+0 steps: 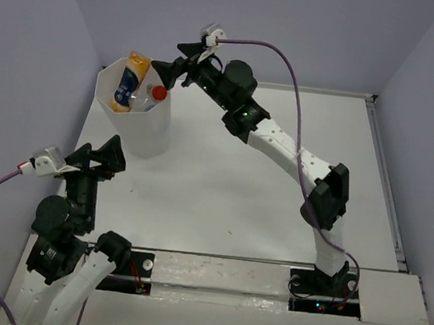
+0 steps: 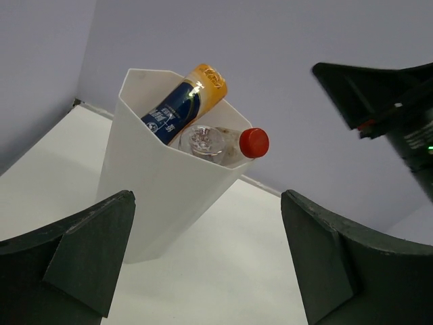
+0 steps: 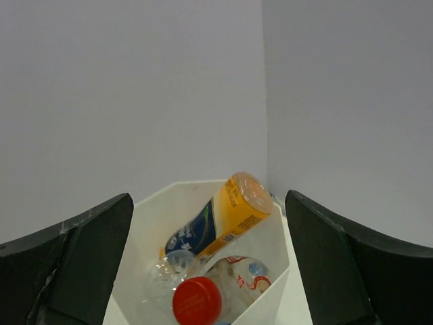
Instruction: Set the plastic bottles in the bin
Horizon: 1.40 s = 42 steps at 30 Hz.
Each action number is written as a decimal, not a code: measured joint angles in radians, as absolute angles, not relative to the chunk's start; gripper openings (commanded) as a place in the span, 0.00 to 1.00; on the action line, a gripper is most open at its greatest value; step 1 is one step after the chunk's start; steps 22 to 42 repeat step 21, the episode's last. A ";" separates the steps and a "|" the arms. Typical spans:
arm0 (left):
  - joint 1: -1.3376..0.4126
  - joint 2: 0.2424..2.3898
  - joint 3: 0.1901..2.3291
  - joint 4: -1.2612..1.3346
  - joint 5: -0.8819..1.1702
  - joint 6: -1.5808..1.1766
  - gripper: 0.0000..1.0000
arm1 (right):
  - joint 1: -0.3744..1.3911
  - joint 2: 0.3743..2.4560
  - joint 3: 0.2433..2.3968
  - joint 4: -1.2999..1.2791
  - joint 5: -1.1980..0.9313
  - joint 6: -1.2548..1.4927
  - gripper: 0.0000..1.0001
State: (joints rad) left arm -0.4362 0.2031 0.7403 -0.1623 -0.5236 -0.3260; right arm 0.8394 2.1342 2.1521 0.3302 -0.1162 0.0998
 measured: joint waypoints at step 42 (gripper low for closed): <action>-0.430 0.170 0.679 -0.101 -0.122 -0.371 0.99 | 0.839 0.452 0.514 0.194 0.458 0.287 1.00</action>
